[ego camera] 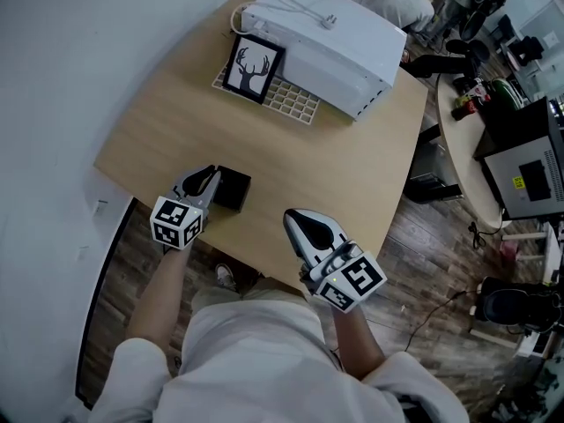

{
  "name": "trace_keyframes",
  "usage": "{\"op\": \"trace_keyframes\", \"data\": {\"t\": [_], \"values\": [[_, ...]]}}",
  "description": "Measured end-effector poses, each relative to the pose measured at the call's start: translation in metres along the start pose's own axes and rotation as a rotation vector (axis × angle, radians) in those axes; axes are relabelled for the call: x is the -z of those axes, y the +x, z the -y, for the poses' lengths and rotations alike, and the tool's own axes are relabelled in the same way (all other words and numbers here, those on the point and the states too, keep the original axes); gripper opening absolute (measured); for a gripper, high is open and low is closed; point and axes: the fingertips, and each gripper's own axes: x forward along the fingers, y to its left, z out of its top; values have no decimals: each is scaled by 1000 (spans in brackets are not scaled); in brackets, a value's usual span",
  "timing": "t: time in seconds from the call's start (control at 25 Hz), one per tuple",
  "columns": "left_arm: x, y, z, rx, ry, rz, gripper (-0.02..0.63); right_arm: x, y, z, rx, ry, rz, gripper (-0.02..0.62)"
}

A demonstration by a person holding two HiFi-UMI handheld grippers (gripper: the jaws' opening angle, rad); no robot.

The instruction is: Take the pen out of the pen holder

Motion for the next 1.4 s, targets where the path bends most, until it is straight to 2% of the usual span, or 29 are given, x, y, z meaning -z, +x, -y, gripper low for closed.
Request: {"op": "trace_keyframes", "data": {"t": [0.44, 0.96, 1.4], "values": [[-18, -25, -2, -32, -40, 84, 60, -12, -14, -23, 14, -44, 14, 2], [-73, -86, -10, -54, -16, 255, 60, -27, -1, -70, -7, -133, 33, 2], [-115, -137, -23, -89, 29, 362, 58, -32, 5, -87, 7, -164, 45, 2]]}}
